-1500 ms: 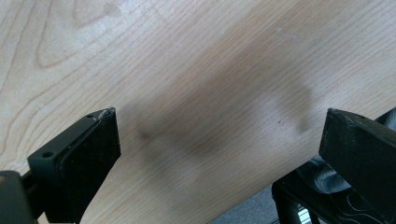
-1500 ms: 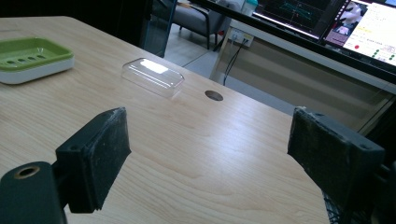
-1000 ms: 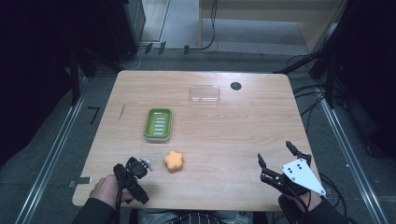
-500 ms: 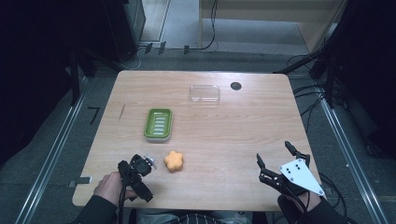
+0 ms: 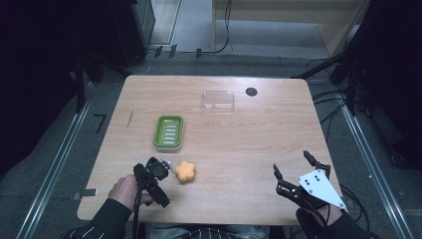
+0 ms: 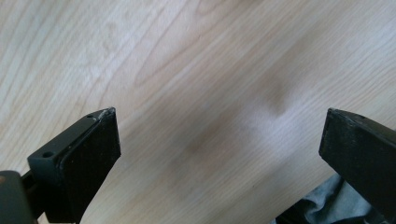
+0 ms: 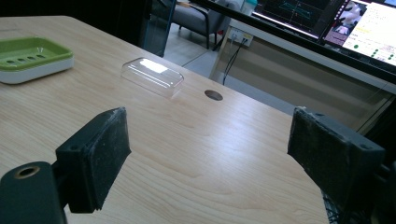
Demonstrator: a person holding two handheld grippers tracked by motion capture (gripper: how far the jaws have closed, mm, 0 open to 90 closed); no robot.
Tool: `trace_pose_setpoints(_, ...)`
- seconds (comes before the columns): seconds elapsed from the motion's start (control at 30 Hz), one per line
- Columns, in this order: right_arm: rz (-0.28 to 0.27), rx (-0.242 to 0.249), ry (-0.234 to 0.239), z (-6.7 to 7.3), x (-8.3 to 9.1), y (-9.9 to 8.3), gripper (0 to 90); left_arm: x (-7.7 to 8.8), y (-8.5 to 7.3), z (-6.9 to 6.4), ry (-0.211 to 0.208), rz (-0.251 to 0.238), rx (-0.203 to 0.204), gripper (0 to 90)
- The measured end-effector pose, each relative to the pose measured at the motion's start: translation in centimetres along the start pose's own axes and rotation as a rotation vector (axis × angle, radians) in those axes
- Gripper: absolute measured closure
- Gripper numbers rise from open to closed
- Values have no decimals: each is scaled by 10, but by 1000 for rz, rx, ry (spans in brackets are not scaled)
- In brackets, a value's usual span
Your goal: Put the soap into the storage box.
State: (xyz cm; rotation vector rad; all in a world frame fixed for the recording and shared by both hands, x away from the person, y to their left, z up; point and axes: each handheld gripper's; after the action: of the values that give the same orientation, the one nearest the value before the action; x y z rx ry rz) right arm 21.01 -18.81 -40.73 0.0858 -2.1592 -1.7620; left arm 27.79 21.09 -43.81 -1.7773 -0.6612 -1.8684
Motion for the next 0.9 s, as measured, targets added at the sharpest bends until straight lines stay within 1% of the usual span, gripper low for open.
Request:
trace_pose_setpoints(0.07,2,-3,-2,0,0,0,134,1,3,1,1,-6,-3,0)
trace_pose_setpoints(0.1,2,-3,-2,0,0,0,134,0,4,1,-4,-16,5,0)
trace_pose_setpoints(0.13,2,-3,-2,0,0,0,134,1,5,2,-4,-14,-1,0)
trace_pose_setpoints(0.17,0,-2,-2,0,0,0,134,1,6,3,0,-18,3,0)
trace_pose_setpoints(0.23,1,-3,-1,0,0,0,134,0,9,3,-8,-30,6,0)
trace_pose_setpoints(0.33,1,-2,-2,0,0,0,134,1,12,3,-15,-26,-3,0)
trace_pose_setpoints(0.37,0,-2,-3,0,0,0,134,1,13,2,-14,-38,1,0)
trace_pose_setpoints(0.4,0,-3,-3,0,0,0,134,1,15,2,-11,-32,-7,0)
trace_pose_setpoints(0.43,-1,-2,-4,0,0,0,134,1,16,1,-15,-41,-1,0)
trace_pose_setpoints(0.47,-2,0,-3,0,0,0,134,1,18,2,-16,-35,-11,0)
trace_pose_setpoints(0.53,-1,-1,-4,1,0,1,134,0,20,2,-16,-40,-8,0)
trace_pose_setpoints(0.67,-4,3,-1,1,0,1,134,-1,27,2,-19,-51,-16,0)
trace_pose_setpoints(0.73,-3,0,-4,1,0,0,134,-2,30,1,-19,-48,-23,0)
trace_pose_setpoints(0.9,-1,2,-2,1,0,0,134,-3,38,0,-20,-47,-25,0)
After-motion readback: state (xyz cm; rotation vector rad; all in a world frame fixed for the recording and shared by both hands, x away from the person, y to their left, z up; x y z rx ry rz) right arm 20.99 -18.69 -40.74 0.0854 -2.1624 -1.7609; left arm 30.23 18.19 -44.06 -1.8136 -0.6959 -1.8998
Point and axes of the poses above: each handheld gripper's, and its own axes: x roughly backward along the jaws, y roughly out of its top, z roughly to its left, and after that the axes turned 5 degrees about -x, right-handed
